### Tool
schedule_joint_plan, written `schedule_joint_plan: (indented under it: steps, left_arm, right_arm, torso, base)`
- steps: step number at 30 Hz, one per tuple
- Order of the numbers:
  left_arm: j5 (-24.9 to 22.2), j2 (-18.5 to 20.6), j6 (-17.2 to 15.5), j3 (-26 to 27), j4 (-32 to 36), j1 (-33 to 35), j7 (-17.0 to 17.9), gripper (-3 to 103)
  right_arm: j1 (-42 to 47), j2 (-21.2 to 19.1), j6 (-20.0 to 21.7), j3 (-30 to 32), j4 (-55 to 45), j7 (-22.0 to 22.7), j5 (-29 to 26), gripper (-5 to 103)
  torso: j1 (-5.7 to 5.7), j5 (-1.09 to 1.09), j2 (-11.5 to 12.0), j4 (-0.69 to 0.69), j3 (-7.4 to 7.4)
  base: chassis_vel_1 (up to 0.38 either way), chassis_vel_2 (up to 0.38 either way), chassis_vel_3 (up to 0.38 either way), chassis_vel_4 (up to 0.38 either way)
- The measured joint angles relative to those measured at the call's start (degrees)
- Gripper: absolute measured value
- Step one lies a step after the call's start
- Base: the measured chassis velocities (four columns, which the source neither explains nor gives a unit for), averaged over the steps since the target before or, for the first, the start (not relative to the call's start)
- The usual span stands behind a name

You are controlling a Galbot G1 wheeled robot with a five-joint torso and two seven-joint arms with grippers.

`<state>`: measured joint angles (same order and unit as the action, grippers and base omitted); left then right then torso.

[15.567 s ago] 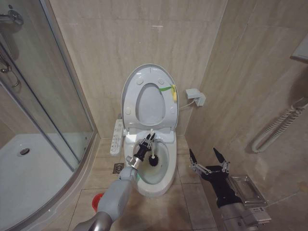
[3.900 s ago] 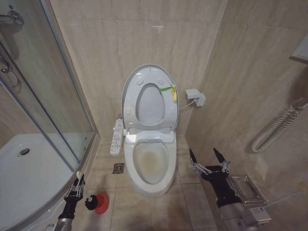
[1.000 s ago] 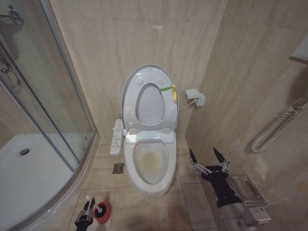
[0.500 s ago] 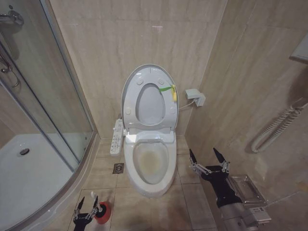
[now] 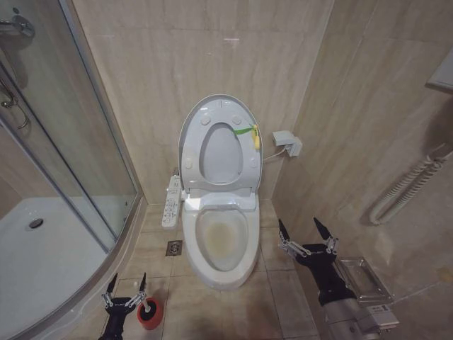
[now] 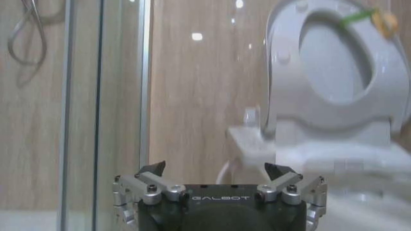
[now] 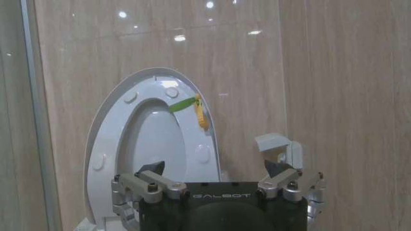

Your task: Open the toilet lid, clean the toilet bowl with a toilet brush, close the toilet lid, and flush.

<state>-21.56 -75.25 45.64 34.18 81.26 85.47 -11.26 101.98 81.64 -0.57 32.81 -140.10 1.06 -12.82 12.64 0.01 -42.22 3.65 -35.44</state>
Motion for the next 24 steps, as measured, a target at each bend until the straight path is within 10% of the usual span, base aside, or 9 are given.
schedule_joint_plan:
  steps: [10,18,24]
  left_arm:
    - [2.57,-0.62,-11.16,0.85,26.49,9.14,12.24,100]
    - [6.27,0.2,-35.13,-1.55,52.52,17.99,23.84,100]
    - [8.22,0.15,-40.48,-2.03,58.3,19.7,24.78,100]
  right_arm:
    - [0.0,0.0,0.0,0.0,0.0,0.0,0.0,100]
    - [0.0,0.0,0.0,0.0,0.0,0.0,0.0,100]
    - [0.0,0.0,0.0,0.0,0.0,0.0,0.0,100]
  torso:
    - [0.0,0.0,0.0,0.01,0.0]
    - [0.0,0.0,0.0,0.01,0.0]
    - [0.0,0.0,0.0,0.02,0.0]
  base:
    - [0.0,0.0,0.0,0.0]
    - [0.0,0.0,0.0,0.0]
    - [0.0,0.0,0.0,0.0]
